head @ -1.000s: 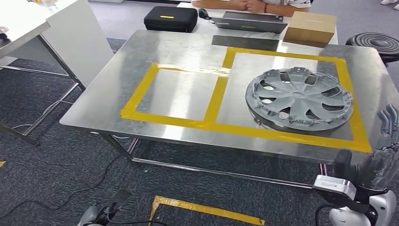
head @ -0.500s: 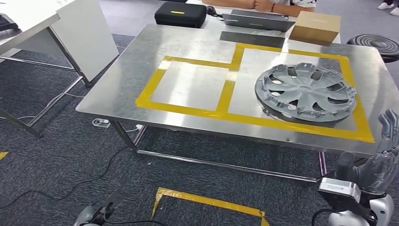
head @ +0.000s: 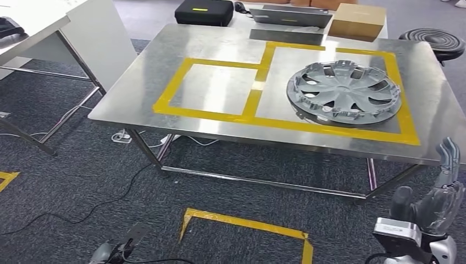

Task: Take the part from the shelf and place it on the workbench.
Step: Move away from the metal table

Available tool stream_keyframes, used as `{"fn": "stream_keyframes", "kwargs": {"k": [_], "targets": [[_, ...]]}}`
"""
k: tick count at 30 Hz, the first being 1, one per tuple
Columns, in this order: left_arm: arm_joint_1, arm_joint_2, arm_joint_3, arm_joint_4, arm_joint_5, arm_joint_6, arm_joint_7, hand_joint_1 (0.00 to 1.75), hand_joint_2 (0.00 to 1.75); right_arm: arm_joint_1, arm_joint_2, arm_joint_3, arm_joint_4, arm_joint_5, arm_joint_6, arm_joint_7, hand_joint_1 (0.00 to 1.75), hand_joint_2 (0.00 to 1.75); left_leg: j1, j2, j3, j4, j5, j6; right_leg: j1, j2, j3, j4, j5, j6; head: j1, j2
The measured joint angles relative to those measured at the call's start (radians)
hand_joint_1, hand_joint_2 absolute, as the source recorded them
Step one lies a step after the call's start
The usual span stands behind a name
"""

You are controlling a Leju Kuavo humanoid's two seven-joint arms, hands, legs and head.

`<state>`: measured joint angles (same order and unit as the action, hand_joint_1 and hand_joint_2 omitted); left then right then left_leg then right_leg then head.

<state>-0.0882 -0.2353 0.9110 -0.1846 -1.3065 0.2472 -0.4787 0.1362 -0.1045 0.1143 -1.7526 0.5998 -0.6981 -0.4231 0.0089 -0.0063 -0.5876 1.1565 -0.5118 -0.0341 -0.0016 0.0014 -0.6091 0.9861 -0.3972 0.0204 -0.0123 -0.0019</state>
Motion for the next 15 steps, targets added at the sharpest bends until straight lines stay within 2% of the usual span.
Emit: {"fn": "stream_keyframes", "kwargs": {"k": [1, 2, 3, 4, 5, 6, 7, 8, 9, 10, 11, 12, 13, 14, 15], "targets": [[-0.001, 0.000, 0.000, 0.000, 0.000, 0.000, 0.000, 0.00, 0.00, 0.003, 0.000, -0.002, -0.002, -0.002, 0.000, -0.001, 0.00, 0.00, 0.000, -0.001, 0.050, -0.073, 0.008, 0.001, 0.001, 0.000, -0.011, 0.006, 0.006, 0.005, 0.000, 0.000], [-0.002, -0.001, 0.000, 0.000, 0.001, 0.001, -0.001, 0.00, 0.00, 0.005, 0.000, -0.003, -0.003, -0.004, 0.000, -0.003, 0.00, 0.00, 0.000, -0.002, 0.085, -0.130, 0.008, 0.006, 0.002, 0.000, -0.019, 0.011, 0.013, 0.010, 0.001, 0.000], [-0.002, -0.001, 0.000, 0.000, 0.001, 0.001, -0.001, 0.00, 0.00, 0.007, 0.000, -0.005, -0.006, -0.007, 0.000, -0.005, 0.00, 0.00, -0.001, -0.004, 0.104, -0.164, 0.003, 0.011, 0.003, 0.001, -0.025, 0.014, 0.020, 0.014, 0.000, 0.000], [-0.001, -0.002, 0.000, 0.000, 0.001, 0.002, -0.001, 0.00, 0.00, 0.009, 0.000, -0.006, -0.008, -0.011, 0.000, -0.008, 0.00, 0.00, -0.004, -0.005, 0.106, -0.176, 0.001, 0.018, 0.003, 0.001, -0.029, 0.014, 0.029, 0.019, 0.001, 0.000], [0.000, -0.002, 0.000, 0.000, 0.002, 0.002, -0.002, 0.00, 0.00, 0.013, 0.001, -0.007, -0.008, -0.015, 0.001, -0.010, 0.00, 0.00, -0.005, -0.005, 0.098, -0.174, 0.007, 0.027, 0.002, 0.001, -0.031, 0.013, 0.037, 0.024, 0.000, 0.000], [0.001, -0.001, 0.001, 0.000, 0.003, 0.003, -0.002, 0.00, 0.00, 0.018, 0.002, -0.008, -0.009, -0.018, 0.001, -0.012, 0.00, 0.00, -0.005, -0.003, 0.091, -0.174, 0.014, 0.036, 0.001, 0.001, -0.037, 0.016, 0.034, 0.029, 0.000, 0.000], [0.002, 0.000, 0.001, 0.000, 0.004, 0.003, -0.002, 0.00, 0.00, 0.023, 0.003, -0.009, -0.010, -0.019, 0.001, -0.014, 0.00, 0.00, -0.004, -0.002, 0.083, -0.174, 0.024, 0.045, -0.001, 0.001, -0.046, 0.032, 0.012, 0.034, 0.002, 0.000], [0.002, 0.000, 0.002, 0.000, 0.005, 0.004, -0.002, 0.00, 0.00, 0.027, 0.003, -0.011, -0.010, -0.020, 0.001, -0.016, 0.00, 0.00, -0.002, -0.001, 0.072, -0.175, 0.034, 0.053, -0.001, 0.001, -0.061, 0.069, -0.026, 0.039, 0.003, 0.000], [0.002, 0.000, 0.002, 0.000, 0.005, 0.004, -0.002, 0.00, 0.00, 0.029, 0.004, -0.012, -0.011, -0.022, 0.002, -0.018, 0.00, 0.00, -0.002, 0.000, 0.060, -0.174, 0.045, 0.057, -0.002, 0.001, -0.079, 0.125, -0.077, 0.043, 0.005, 0.000], [0.003, 0.001, 0.002, 0.000, 0.006, 0.005, -0.002, 0.00, 0.00, 0.031, 0.004, -0.013, -0.011, -0.025, 0.002, -0.021, 0.00, 0.00, -0.003, 0.000, 0.047, -0.174, 0.056, 0.060, -0.002, 0.001, -0.097, 0.193, -0.125, 0.046, 0.006, 0.000], [0.003, 0.001, 0.003, 0.000, 0.006, 0.005, -0.002, 0.00, 0.00, 0.033, 0.005, -0.013, -0.011, -0.028, 0.003, -0.023, 0.00, 0.00, -0.004, 0.000, 0.032, -0.174, 0.067, 0.060, -0.002, 0.001, -0.109, 0.255, -0.156, 0.047, 0.006, 0.000], [0.003, 0.002, 0.003, 0.000, 0.007, 0.005, -0.002, 0.00, 0.00, 0.036, 0.005, -0.013, -0.011, -0.031, 0.004, -0.024, 0.00, 0.00, -0.005, 0.001, 0.018, -0.173, 0.077, 0.060, -0.002, 0.001, -0.110, 0.296, -0.166, 0.047, 0.006, 0.000], [0.003, 0.003, 0.003, 0.000, 0.007, 0.005, -0.002, 0.00, 0.00, 0.038, 0.006, -0.013, -0.011, -0.032, 0.005, -0.025, 0.00, 0.00, -0.006, 0.001, 0.004, -0.173, 0.088, 0.059, -0.001, 0.001, -0.094, 0.303, -0.155, 0.045, 0.005, 0.000], [0.003, 0.003, 0.004, 0.000, 0.007, 0.005, -0.002, 0.00, 0.00, 0.039, 0.006, -0.013, -0.012, -0.032, 0.006, -0.026, 0.00, 0.00, -0.007, 0.001, -0.009, -0.173, 0.099, 0.058, 0.000, 0.001, -0.060, 0.276, -0.131, 0.041, 0.005, 0.000], [0.003, 0.003, 0.004, 0.000, 0.007, 0.005, -0.002, 0.00, 0.00, 0.039, 0.006, -0.013, -0.013, -0.032, 0.007, -0.026, 0.00, 0.00, -0.007, 0.001, -0.020, -0.173, 0.109, 0.056, 0.001, 0.001, -0.009, 0.217, -0.107, 0.036, 0.005, 0.000]]}}
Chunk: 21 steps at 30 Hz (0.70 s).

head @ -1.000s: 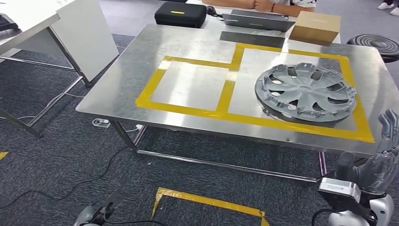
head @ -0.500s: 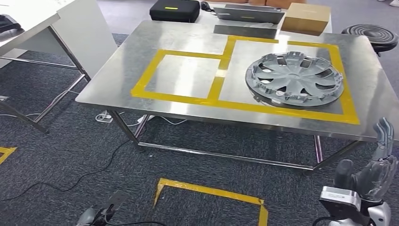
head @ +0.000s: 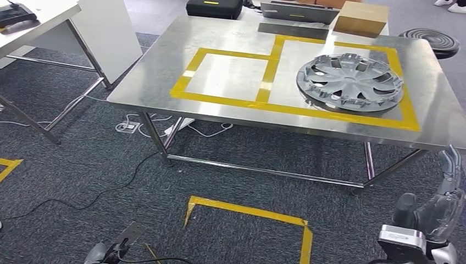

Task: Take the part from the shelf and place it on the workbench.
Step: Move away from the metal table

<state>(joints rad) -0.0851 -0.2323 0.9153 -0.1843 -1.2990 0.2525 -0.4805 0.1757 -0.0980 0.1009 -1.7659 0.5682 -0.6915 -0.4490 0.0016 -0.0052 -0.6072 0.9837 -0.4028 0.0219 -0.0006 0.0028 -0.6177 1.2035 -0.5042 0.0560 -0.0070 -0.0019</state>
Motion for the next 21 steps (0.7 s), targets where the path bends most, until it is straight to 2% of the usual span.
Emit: {"fn": "stream_keyframes", "kwargs": {"k": [1, 2, 3, 4, 6, 7, 8, 9, 10, 11, 12, 13, 14, 16, 17, 18, 19, 21], "targets": [[0.000, -0.001, 0.000, 0.000, 0.000, 0.000, 0.000, 0.00, 0.00, -0.001, 0.000, 0.000, -0.002, 0.000, 0.001, 0.000, 0.00, 0.00, -0.001, 0.000, -0.010, 0.000, 0.009, -0.003, 0.003, 0.000, 0.062, -0.080, 0.009, -0.006, 0.000, 0.000], [0.000, -0.001, 0.001, 0.000, 0.000, 0.000, 0.000, 0.00, 0.00, -0.002, 0.001, 0.000, -0.006, 0.000, 0.001, -0.001, 0.00, 0.00, -0.002, 0.000, -0.016, 0.001, 0.019, -0.007, 0.006, 0.000, 0.115, -0.153, 0.005, -0.011, -0.001, 0.000], [0.000, -0.001, 0.001, 0.000, 0.000, 0.001, 0.000, 0.00, 0.00, -0.002, 0.002, -0.001, -0.008, 0.000, 0.001, -0.002, 0.00, 0.00, -0.003, 0.000, -0.021, 0.001, 0.028, -0.012, 0.008, 0.000, 0.148, -0.207, -0.003, -0.014, 0.000, 0.000], [0.000, -0.002, 0.002, 0.000, 0.000, 0.001, 0.000, 0.00, 0.00, -0.002, 0.003, -0.001, -0.010, 0.000, 0.001, -0.002, 0.00, 0.00, -0.002, 0.000, -0.023, 0.000, 0.037, -0.017, 0.011, 0.001, 0.162, -0.234, -0.011, -0.017, 0.001, 0.000], [0.002, -0.001, 0.002, 0.000, 0.000, 0.001, 0.000, 0.00, 0.00, 0.001, 0.006, -0.002, -0.011, 0.000, 0.002, -0.004, 0.00, 0.00, 0.000, 0.000, -0.027, 0.000, 0.047, -0.029, 0.012, 0.000, 0.148, -0.239, 0.001, -0.028, 0.004, 0.000], [0.003, -0.001, 0.003, 0.000, 0.001, 0.001, 0.000, 0.00, 0.00, 0.002, 0.009, -0.002, -0.011, -0.001, 0.002, -0.005, 0.00, 0.00, 0.001, 0.000, -0.034, 0.012, 0.030, -0.035, 0.011, -0.002, 0.140, -0.240, 0.011, -0.037, 0.003, 0.000], [0.004, -0.001, 0.004, 0.000, 0.001, 0.001, 0.000, 0.00, 0.00, 0.002, 0.011, -0.002, -0.012, -0.002, 0.002, -0.007, 0.00, 0.00, 0.001, 0.000, -0.045, 0.038, -0.004, -0.040, 0.008, -0.003, 0.130, -0.241, 0.023, -0.045, 0.000, 0.000], [0.004, 0.000, 0.005, 0.000, 0.001, 0.001, 0.000, 0.00, 0.00, 0.003, 0.014, -0.002, -0.012, -0.002, 0.003, -0.009, 0.00, 0.00, 0.002, -0.001, -0.060, 0.086, -0.056, -0.045, 0.006, -0.004, 0.120, -0.242, 0.035, -0.051, -0.003, 0.000], [0.004, 0.000, 0.006, 0.000, 0.001, 0.002, 0.000, 0.00, 0.00, 0.005, 0.016, -0.002, -0.012, -0.003, 0.004, -0.011, 0.00, 0.00, 0.003, -0.001, -0.077, 0.149, -0.111, -0.049, 0.005, -0.004, 0.107, -0.242, 0.048, -0.055, -0.006, 0.000], [0.004, 0.000, 0.007, 0.000, 0.002, 0.002, 0.000, 0.00, 0.00, 0.007, 0.018, -0.003, -0.013, -0.003, 0.004, -0.012, 0.00, 0.00, 0.004, -0.001, -0.091, 0.214, -0.149, -0.052, 0.005, -0.004, 0.094, -0.241, 0.060, -0.056, -0.007, 0.000], [0.004, 0.000, 0.008, 0.000, 0.003, 0.002, 0.000, 0.00, 0.00, 0.009, 0.020, -0.003, -0.013, -0.003, 0.004, -0.012, 0.00, 0.00, 0.005, 0.000, -0.096, 0.265, -0.167, -0.055, 0.005, -0.005, 0.079, -0.240, 0.073, -0.054, -0.007, 0.000], [0.004, 0.000, 0.009, 0.000, 0.004, 0.002, 0.000, 0.00, 0.00, 0.011, 0.022, -0.003, -0.013, -0.003, 0.004, -0.013, 0.00, 0.00, 0.006, 0.000, -0.087, 0.286, -0.159, -0.057, 0.005, -0.005, 0.062, -0.238, 0.084, -0.052, -0.007, 0.000], [0.004, 0.000, 0.009, 0.000, 0.004, 0.002, 0.000, 0.00, 0.00, 0.014, 0.023, -0.003, -0.013, -0.003, 0.004, -0.013, 0.00, 0.00, 0.007, 0.000, -0.062, 0.272, -0.135, -0.059, 0.004, -0.005, 0.046, -0.235, 0.095, -0.049, -0.007, 0.000], [0.003, 0.000, 0.011, 0.000, 0.004, 0.002, 0.000, 0.00, 0.00, 0.016, 0.025, -0.003, -0.013, -0.003, 0.004, -0.014, 0.00, 0.00, 0.011, 0.000, 0.034, 0.156, -0.094, -0.062, 0.004, -0.005, 0.017, -0.223, 0.110, -0.041, -0.007, 0.000], [0.002, 0.000, 0.011, 0.000, 0.004, 0.002, 0.000, 0.00, 0.00, 0.016, 0.025, -0.004, -0.015, -0.003, 0.004, -0.014, 0.00, 0.00, 0.011, -0.002, 0.080, 0.087, -0.092, -0.060, 0.004, -0.005, 0.004, -0.215, 0.117, -0.036, -0.007, 0.000], [0.001, -0.001, 0.011, 0.000, 0.004, 0.002, 0.000, 0.00, 0.00, 0.017, 0.026, -0.005, -0.016, -0.003, 0.004, -0.015, 0.00, 0.00, 0.012, -0.003, 0.111, 0.036, -0.096, -0.056, 0.006, -0.006, -0.007, -0.207, 0.124, -0.030, -0.008, 0.000], [0.000, -0.001, 0.011, 0.000, 0.004, 0.002, 0.000, 0.00, 0.00, 0.018, 0.026, -0.006, -0.017, -0.003, 0.004, -0.015, 0.00, 0.00, 0.010, -0.004, 0.125, 0.008, -0.103, -0.049, 0.007, -0.006, -0.015, -0.203, 0.132, -0.025, -0.008, 0.000], [0.002, -0.001, 0.012, 0.000, 0.006, 0.002, -0.001, 0.00, 0.00, 0.023, 0.027, -0.008, -0.017, -0.003, 0.004, -0.016, 0.00, 0.00, 0.008, -0.003, 0.113, 0.002, -0.097, -0.029, 0.004, -0.006, -0.023, -0.202, 0.145, -0.015, -0.008, 0.000]]}}
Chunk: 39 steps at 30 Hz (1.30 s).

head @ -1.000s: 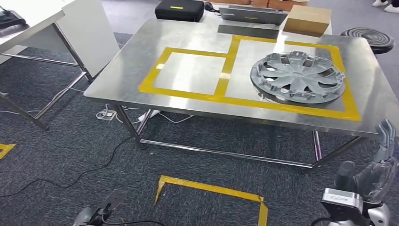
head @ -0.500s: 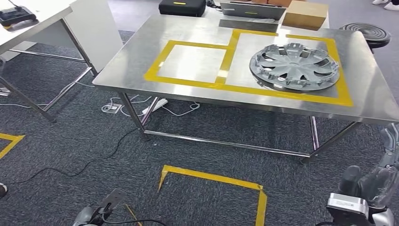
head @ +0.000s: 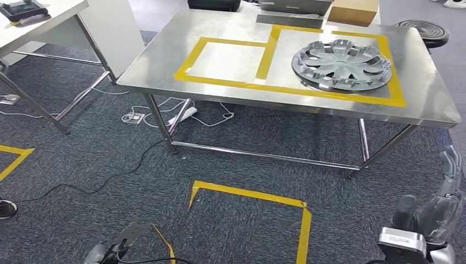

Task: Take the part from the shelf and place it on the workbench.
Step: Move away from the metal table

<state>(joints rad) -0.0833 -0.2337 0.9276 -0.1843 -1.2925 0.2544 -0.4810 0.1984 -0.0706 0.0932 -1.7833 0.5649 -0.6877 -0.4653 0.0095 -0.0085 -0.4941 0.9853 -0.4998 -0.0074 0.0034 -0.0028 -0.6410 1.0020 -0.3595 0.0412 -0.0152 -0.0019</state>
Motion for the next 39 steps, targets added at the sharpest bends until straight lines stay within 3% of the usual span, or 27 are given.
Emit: {"fn": "stream_keyframes", "kwargs": {"k": [1, 3, 5, 6, 7, 8, 10, 12, 14, 16, 17, 18, 20, 21, 22, 23, 24, 26, 28, 29, 31, 32, 34, 36, 37, 38, 39], "targets": [[0.001, 0.000, 0.001, 0.000, 0.001, 0.000, 0.000, 0.00, 0.00, 0.004, 0.001, 0.000, 0.000, 0.000, 0.000, 0.000, 0.00, 0.00, 0.000, 0.002, -0.007, 0.000, 0.008, 0.010, -0.002, 0.000, -0.006, 0.005, -0.009, 0.006, 0.001, 0.000], [0.002, 0.000, 0.002, 0.000, 0.002, 0.000, 0.000, 0.00, 0.00, 0.011, 0.002, -0.001, 0.000, -0.003, 0.000, -0.002, 0.00, 0.00, 0.001, 0.005, -0.026, -0.001, 0.028, 0.026, -0.005, 0.001, -0.031, 0.070, -0.083, 0.017, 0.004, 0.000], [0.002, 0.000, 0.003, 0.000, 0.002, 0.000, 0.000, 0.00, 0.00, 0.016, 0.003, -0.001, 0.000, -0.010, 0.000, -0.006, 0.00, 0.00, 0.000, 0.006, -0.054, 0.000, 0.051, 0.032, -0.006, 0.001, -0.067, 0.202, -0.180, 0.024, 0.007, 0.000], [0.002, 0.000, 0.003, 0.000, 0.003, 0.000, 0.000, 0.00, 0.00, 0.018, 0.004, -0.002, 0.000, -0.014, 0.000, -0.008, 0.00, 0.00, -0.001, 0.006, -0.069, 0.000, 0.063, 0.031, -0.006, 0.001, -0.075, 0.259, -0.203, 0.025, 0.007, 0.000], [0.003, 0.001, 0.003, 0.000, 0.003, 0.000, 0.000, 0.00, 0.00, 0.021, 0.004, -0.002, 0.000, -0.017, 0.000, -0.010, 0.00, 0.00, -0.001, 0.007, -0.085, 0.001, 0.075, 0.030, -0.006, 0.001, -0.070, 0.288, -0.203, 0.025, 0.007, 0.000], [0.003, 0.001, 0.004, 0.000, 0.003, 0.000, 0.000, 0.00, 0.00, 0.023, 0.005, -0.002, 0.000, -0.017, 0.000, -0.012, 0.00, 0.00, -0.002, 0.007, -0.099, 0.001, 0.086, 0.029, -0.006, 0.001, -0.047, 0.282, -0.183, 0.024, 0.007, 0.000], [0.003, 0.001, 0.004, 0.000, 0.004, 0.000, 0.000, 0.00, 0.00, 0.025, 0.008, -0.002, 0.000, -0.017, 0.001, -0.014, 0.00, 0.00, -0.001, 0.007, -0.122, 0.002, 0.107, 0.023, -0.006, 0.001, 0.051, 0.172, -0.139, 0.019, 0.007, 0.000], [0.002, 0.001, 0.005, 0.000, 0.004, 0.001, 0.000, 0.00, 0.00, 0.025, 0.012, -0.002, 0.000, -0.017, 0.003, -0.016, 0.00, 0.00, -0.003, 0.007, -0.136, 0.002, 0.126, 0.014, -0.003, 0.003, 0.154, 0.028, -0.144, 0.012, 0.005, 0.000], [0.003, 0.001, 0.005, 0.000, 0.004, 0.001, -0.001, 0.00, 0.00, 0.026, 0.015, -0.003, 0.000, -0.017, 0.004, -0.018, 0.00, 0.00, -0.003, 0.007, -0.140, -0.001, 0.145, 0.001, 0.002, 0.005, 0.182, -0.028, -0.157, 0.004, 0.007, 0.000], [0.004, 0.002, 0.006, 0.000, 0.005, 0.002, -0.001, 0.00, 0.00, 0.028, 0.018, -0.003, 0.000, -0.017, 0.004, -0.019, 0.00, 0.00, 0.000, 0.007, -0.145, -0.001, 0.148, -0.011, 0.002, 0.004, 0.163, -0.027, -0.141, -0.014, 0.010, 0.000], [0.005, 0.002, 0.006, 0.000, 0.005, 0.002, -0.001, 0.00, 0.00, 0.028, 0.019, -0.003, 0.000, -0.017, 0.004, -0.019, 0.00, 0.00, 0.001, 0.007, -0.154, 0.014, 0.125, -0.016, 0.001, 0.003, 0.152, -0.028, -0.130, -0.025, 0.008, 0.000], [0.006, 0.002, 0.006, 0.000, 0.005, 0.002, -0.001, 0.00, 0.00, 0.028, 0.021, -0.004, 0.000, -0.017, 0.005, -0.019, 0.00, 0.00, 0.001, 0.007, -0.167, 0.048, 0.084, -0.020, -0.001, 0.002, 0.142, -0.030, -0.118, -0.033, 0.006, 0.000], [0.006, 0.002, 0.006, 0.000, 0.005, 0.002, -0.001, 0.00, 0.00, 0.029, 0.024, -0.005, 0.001, -0.018, 0.007, -0.019, 0.00, 0.00, 0.001, 0.007, -0.200, 0.169, -0.021, -0.025, -0.001, 0.001, 0.118, -0.028, -0.093, -0.041, 0.002, 0.000], [0.006, 0.002, 0.006, 0.000, 0.005, 0.002, -0.001, 0.00, 0.00, 0.029, 0.025, -0.005, 0.001, -0.018, 0.008, -0.019, 0.00, 0.00, 0.001, 0.007, -0.211, 0.231, -0.053, -0.026, 0.000, 0.001, 0.104, -0.027, -0.081, -0.041, 0.002, 0.000], [0.006, 0.001, 0.006, 0.000, 0.005, 0.002, -0.001, 0.00, 0.00, 0.030, 0.027, -0.005, 0.001, -0.018, 0.010, -0.019, 0.00, 0.00, 0.000, 0.007, -0.212, 0.274, -0.062, -0.027, 0.000, 0.001, 0.088, -0.024, -0.069, -0.040, 0.002, 0.000], [0.006, 0.001, 0.006, 0.000, 0.005, 0.002, -0.001, 0.00, 0.00, 0.031, 0.028, -0.006, 0.001, -0.018, 0.011, -0.019, 0.00, 0.00, 0.000, 0.007, -0.199, 0.285, -0.050, -0.026, 0.000, 0.001, 0.071, -0.022, -0.059, -0.038, 0.002, 0.000], [0.006, 0.002, 0.006, 0.000, 0.005, 0.002, -0.001, 0.00, 0.00, 0.031, 0.029, -0.006, 0.001, -0.018, 0.013, -0.019, 0.00, 0.00, 0.000, 0.007, -0.169, 0.260, -0.026, -0.024, 0.001, 0.001, 0.056, -0.019, -0.049, -0.036, 0.002, 0.000], [0.003, 0.002, 0.006, 0.000, 0.006, 0.002, -0.001, 0.00, 0.00, 0.032, 0.031, -0.008, 0.001, -0.019, 0.015, -0.020, 0.00, 0.00, -0.001, 0.007, -0.071, 0.138, 0.009, -0.018, 0.002, 0.001, 0.029, -0.010, -0.033, -0.029, 0.001, 0.000], [-0.001, 0.002, 0.007, 0.000, 0.006, 0.002, -0.002, 0.00, 0.00, 0.033, 0.034, -0.009, 0.001, -0.019, 0.016, -0.021, 0.00, 0.00, -0.003, 0.006, 0.004, 0.025, 0.002, -0.008, 0.006, 0.000, 0.011, -0.001, -0.016, -0.021, 0.002, 0.000], [-0.002, 0.002, 0.007, 0.000, 0.006, 0.003, -0.002, 0.00, 0.00, 0.035, 0.036, -0.010, 0.001, -0.019, 0.016, -0.022, 0.00, 0.00, -0.005, 0.006, 0.017, 0.000, -0.002, -0.003, 0.006, -0.001, 0.005, 0.000, -0.007, -0.016, 0.003, 0.000], [0.001, 0.002, 0.008, 0.000, 0.007, 0.003, -0.003, 0.00, 0.00, 0.040, 0.037, -0.010, 0.002, -0.020, 0.017, -0.024, 0.00, 0.00, -0.006, 0.008, 0.005, -0.007, 0.007, 0.011, 0.003, 0.000, -0.004, -0.001, 0.005, -0.004, 0.003, 0.000], [0.002, 0.002, 0.009, 0.000, 0.008, 0.003, -0.004, 0.00, 0.00, 0.044, 0.038, -0.010, 0.002, -0.022, 0.017, -0.025, 0.00, 0.00, -0.005, 0.009, -0.002, -0.008, 0.015, 0.019, 0.002, 0.000, -0.012, 0.009, -0.008, 0.002, 0.004, 0.000], [0.003, 0.002, 0.011, 0.000, 0.008, 0.004, -0.005, 0.00, 0.00, 0.048, 0.040, -0.010, 0.003, -0.029, 0.018, -0.027, 0.00, 0.00, -0.003, 0.011, -0.020, -0.009, 0.030, 0.031, -0.001, 0.002, -0.044, 0.089, -0.080, 0.015, 0.008, 0.000], [0.004, 0.002, 0.011, 0.000, 0.007, 0.005, -0.006, 0.00, 0.00, 0.050, 0.042, -0.011, 0.007, -0.035, 0.018, -0.029, 0.00, 0.00, -0.004, 0.011, -0.040, -0.009, 0.047, 0.035, -0.003, 0.001, -0.082, 0.222, -0.159, 0.023, 0.012, 0.000], [0.004, 0.003, 0.012, 0.000, 0.007, 0.006, -0.006, 0.00, 0.00, 0.052, 0.043, -0.011, 0.009, -0.035, 0.019, -0.029, 0.00, 0.00, -0.004, 0.011, -0.050, -0.009, 0.055, 0.034, -0.004, 0.001, -0.090, 0.268, -0.172, 0.024, 0.012, 0.000], [0.005, 0.004, 0.012, 0.000, 0.007, 0.006, -0.006, 0.00, 0.00, 0.054, 0.044, -0.011, 0.012, -0.035, 0.019, -0.029, 0.00, 0.00, -0.004, 0.011, -0.059, -0.008, 0.063, 0.033, -0.004, 0.001, -0.082, 0.282, -0.167, 0.025, 0.012, 0.000], [0.005, 0.004, 0.013, 0.000, 0.007, 0.006, -0.006, 0.00, 0.00, 0.055, 0.045, -0.011, 0.014, -0.035, 0.020, -0.029, 0.00, 0.00, -0.004, 0.011, -0.067, -0.008, 0.069, 0.032, -0.004, 0.001, -0.056, 0.260, -0.149, 0.023, 0.012, 0.000]]}}
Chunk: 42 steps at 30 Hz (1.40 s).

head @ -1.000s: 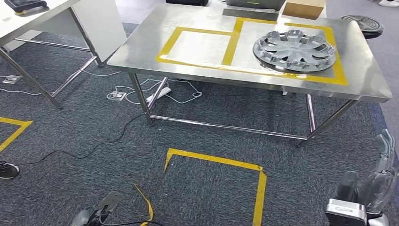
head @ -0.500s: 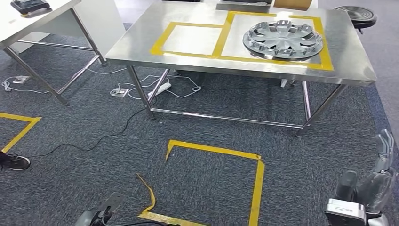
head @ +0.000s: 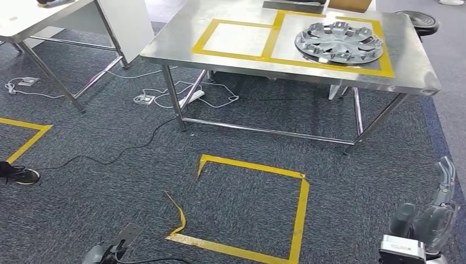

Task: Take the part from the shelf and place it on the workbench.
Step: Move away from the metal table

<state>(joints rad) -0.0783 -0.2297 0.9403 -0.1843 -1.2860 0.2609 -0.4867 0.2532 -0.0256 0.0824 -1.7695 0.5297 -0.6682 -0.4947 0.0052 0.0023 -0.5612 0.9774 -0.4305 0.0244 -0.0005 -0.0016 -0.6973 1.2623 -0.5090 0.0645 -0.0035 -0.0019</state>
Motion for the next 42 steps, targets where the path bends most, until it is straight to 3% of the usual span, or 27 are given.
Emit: {"fn": "stream_keyframes", "kwargs": {"k": [1, 3, 4, 5, 7, 9, 12, 13, 14, 15, 17, 19, 22, 24, 25, 27, 28, 29, 30, 31, 33, 35, 37, 39, 40, 42], "targets": [[0.000, 0.000, 0.000, 0.000, 0.000, 0.000, 0.000, 0.00, 0.00, 0.001, 0.001, 0.000, 0.002, 0.000, 0.000, 0.000, 0.00, 0.00, 0.000, 0.000, -0.007, 0.000, 0.007, -0.002, 0.000, 0.000, 0.047, -0.059, 0.024, -0.002, 0.000, 0.000], [0.000, 0.000, 0.001, 0.000, 0.000, 0.000, 0.000, 0.00, 0.00, 0.001, 0.004, -0.001, 0.003, -0.003, 0.000, -0.002, 0.00, 0.00, -0.001, -0.001, -0.017, 0.000, 0.018, -0.010, 0.002, 0.000, 0.149, -0.207, 0.039, -0.010, -0.001, 0.000], [0.000, 0.000, 0.001, 0.000, 0.000, 0.000, 0.000, 0.00, 0.00, 0.002, 0.006, -0.003, 0.004, -0.008, 0.001, -0.004, 0.00, 0.00, -0.001, -0.001, -0.020, 0.001, 0.024, -0.015, 0.004, 0.001, 0.182, -0.259, 0.039, -0.015, -0.001, 0.000], [0.000, 0.000, 0.002, 0.000, 0.001, 0.000, 0.000, 0.00, 0.00, 0.004, 0.009, -0.005, 0.004, -0.014, 0.003, -0.007, 0.00, 0.00, -0.001, -0.001, -0.022, 0.000, 0.029, -0.021, 0.007, 0.002, 0.193, -0.282, 0.033, -0.021, -0.001, 0.000], [0.001, -0.001, 0.002, 0.000, 0.002, 0.001, 0.000, 0.00, 0.00, 0.011, 0.015, -0.013, 0.006, -0.029, 0.009, -0.013, 0.00, 0.00, 0.000, -0.001, -0.024, 0.000, 0.034, -0.032, 0.008, 0.002, 0.188, -0.287, 0.038, -0.036, 0.001, 0.000], [0.001, -0.002, 0.003, 0.000, 0.004, 0.001, 0.000, 0.00, 0.00, 0.015, 0.022, -0.020, 0.008, -0.038, 0.016, -0.018, 0.00, 0.00, 0.001, -0.002, -0.038, 0.030, 0.006, -0.042, 0.004, 0.001, 0.186, -0.292, 0.048, -0.052, -0.001, 0.000], [0.002, -0.001, 0.005, 0.000, 0.007, 0.002, 0.000, 0.00, 0.00, 0.026, 0.033, -0.028, 0.014, -0.050, 0.027, -0.021, 0.00, 0.00, 0.001, -0.003, -0.108, 0.209, -0.105, -0.052, 0.002, 0.000, 0.176, -0.294, 0.059, -0.064, -0.004, 0.000], [0.004, -0.001, 0.006, 0.000, 0.009, 0.002, 0.000, 0.00, 0.00, 0.032, 0.037, -0.032, 0.018, -0.056, 0.031, -0.021, 0.00, 0.00, 0.002, -0.003, -0.127, 0.265, -0.126, -0.054, 0.003, 0.000, 0.173, -0.294, 0.061, -0.065, -0.004, 0.000], [0.005, -0.001, 0.008, 0.000, 0.011, 0.003, 0.000, 0.00, 0.00, 0.037, 0.041, -0.038, 0.022, -0.063, 0.034, -0.022, 0.00, 0.00, 0.002, -0.003, -0.132, 0.290, -0.128, -0.054, 0.003, 0.000, 0.170, -0.294, 0.063, -0.064, -0.004, 0.000], [0.006, -0.001, 0.009, 0.000, 0.013, 0.003, 0.000, 0.00, 0.00, 0.042, 0.045, -0.045, 0.027, -0.068, 0.037, -0.023, 0.00, 0.00, 0.002, -0.003, -0.117, 0.273, -0.109, -0.054, 0.003, 0.000, 0.169, -0.293, 0.064, -0.064, -0.004, 0.000], [0.007, 0.000, 0.012, 0.000, 0.016, 0.004, 0.000, 0.00, 0.00, 0.051, 0.055, -0.061, 0.036, -0.081, 0.043, -0.029, 0.00, 0.00, 0.002, -0.002, -0.047, 0.147, -0.044, -0.050, 0.003, 0.001, 0.169, -0.291, 0.064, -0.060, -0.005, 0.000], [0.007, 0.000, 0.014, 0.000, 0.018, 0.005, 0.000, 0.00, 0.00, 0.058, 0.063, -0.078, 0.044, -0.090, 0.050, -0.037, 0.00, 0.00, 0.001, -0.003, 0.012, 0.033, -0.011, -0.045, 0.006, 0.002, 0.161, -0.285, 0.062, -0.053, -0.004, 0.000], [0.008, 0.000, 0.016, 0.000, 0.018, 0.006, 0.001, 0.00, 0.00, 0.066, 0.072, -0.098, 0.053, -0.092, 0.055, -0.044, 0.00, 0.00, 0.001, -0.003, 0.019, 0.001, -0.015, -0.032, 0.010, 0.003, 0.153, -0.277, 0.064, -0.040, -0.003, 0.000], [0.009, 0.001, 0.017, 0.000, 0.019, 0.007, 0.002, 0.00, 0.00, 0.069, 0.078, -0.111, 0.058, -0.094, 0.058, -0.044, 0.00, 0.00, 0.004, -0.003, 0.017, -0.001, -0.014, -0.020, 0.008, 0.003, 0.137, -0.251, 0.044, -0.030, 0.000, 0.000], [0.008, 0.000, 0.018, 0.000, 0.019, 0.008, 0.002, 0.00, 0.00, 0.071, 0.081, -0.119, 0.060, -0.098, 0.061, -0.045, 0.00, 0.00, 0.006, -0.003, 0.017, -0.003, -0.013, -0.015, 0.007, 0.003, 0.118, -0.210, 0.019, -0.024, 0.001, 0.000], [0.009, 0.000, 0.018, 0.000, 0.021, 0.009, 0.002, 0.00, 0.00, 0.077, 0.091, -0.136, 0.066, -0.107, 0.071, -0.050, 0.00, 0.00, 0.006, -0.002, 0.015, -0.002, -0.012, -0.009, 0.004, 0.002, 0.056, -0.074, -0.047, -0.014, 0.004, 0.000], [0.010, 0.000, 0.019, 0.000, 0.023, 0.009, 0.002, 0.00, 0.00, 0.082, 0.096, -0.146, 0.070, -0.109, 0.077, -0.054, 0.00, 0.00, 0.005, -0.001, 0.014, -0.002, -0.012, -0.009, 0.002, 0.002, 0.026, -0.010, -0.069, -0.012, 0.004, 0.000], [0.010, 0.000, 0.020, 0.000, 0.025, 0.010, 0.002, 0.00, 0.00, 0.086, 0.103, -0.157, 0.073, -0.110, 0.082, -0.058, 0.00, 0.00, 0.005, -0.001, 0.014, -0.002, -0.012, -0.008, 0.001, 0.002, 0.010, 0.024, -0.075, -0.010, 0.004, 0.000], [0.010, 0.001, 0.020, 0.000, 0.027, 0.011, 0.002, 0.00, 0.00, 0.089, 0.109, -0.168, 0.076, -0.110, 0.087, -0.062, 0.00, 0.00, 0.005, 0.000, 0.015, -0.002, -0.012, -0.008, 0.000, 0.002, 0.016, 0.013, -0.058, -0.010, 0.004, 0.000], [0.010, 0.000, 0.021, 0.000, 0.028, 0.011, 0.002, 0.00, 0.00, 0.091, 0.115, -0.178, 0.079, -0.110, 0.091, -0.064, 0.00, 0.00, 0.005, 0.000, 0.017, -0.002, -0.012, -0.009, -0.001, 0.001, 0.040, -0.036, -0.025, -0.011, 0.004, 0.000], [0.010, -0.001, 0.021, 0.000, 0.029, 0.012, 0.002, 0.00, 0.00, 0.092, 0.125, -0.196, 0.084, -0.110, 0.095, -0.067, 0.00, 0.00, 0.004, 0.000, 0.020, -0.001, -0.013, -0.012, -0.001, -0.006, 0.114, -0.185, 0.040, -0.013, 0.005, 0.000], [0.010, -0.002, 0.021, 0.000, 0.029, 0.012, 0.002, 0.00, 0.00, 0.092, 0.137, -0.213, 0.090, -0.113, 0.100, -0.071, 0.00, 0.00, 0.000, 0.001, 0.017, 0.001, -0.012, -0.020, 0.001, -0.010, 0.154, -0.265, 0.057, -0.018, 0.003, 0.000], [0.010, -0.002, 0.022, 0.000, 0.030, 0.013, 0.003, 0.00, 0.00, 0.092, 0.152, -0.242, 0.098, -0.121, 0.118, -0.081, 0.00, 0.00, 0.000, 0.003, 0.012, 0.002, -0.008, -0.031, 0.003, -0.004, 0.154, -0.269, 0.057, -0.029, 0.002, 0.000], [0.010, -0.002, 0.023, 0.000, 0.030, 0.014, 0.003, 0.00, 0.00, 0.085, 0.173, -0.291, 0.112, -0.126, 0.153, -0.099, 0.00, 0.00, 0.001, 0.004, 0.004, 0.019, -0.024, -0.042, 0.002, -0.001, 0.151, -0.270, 0.063, -0.044, 0.001, 0.000], [0.010, -0.002, 0.023, 0.000, 0.030, 0.014, 0.004, 0.00, 0.00, 0.078, 0.185, -0.320, 0.120, -0.126, 0.172, -0.109, 0.00, 0.00, 0.002, 0.003, -0.010, 0.053, -0.047, -0.046, 0.000, 0.000, 0.150, -0.273, 0.066, -0.051, -0.001, 0.000], [0.010, -0.002, 0.024, 0.000, 0.030, 0.016, 0.004, 0.00, 0.00, 0.067, 0.207, -0.376, 0.140, -0.126, 0.198, -0.125, 0.00, 0.00, 0.002, 0.002, -0.068, 0.180, -0.117, -0.052, -0.001, 0.002, 0.145, -0.274, 0.069, -0.059, -0.005, 0.000]]}}
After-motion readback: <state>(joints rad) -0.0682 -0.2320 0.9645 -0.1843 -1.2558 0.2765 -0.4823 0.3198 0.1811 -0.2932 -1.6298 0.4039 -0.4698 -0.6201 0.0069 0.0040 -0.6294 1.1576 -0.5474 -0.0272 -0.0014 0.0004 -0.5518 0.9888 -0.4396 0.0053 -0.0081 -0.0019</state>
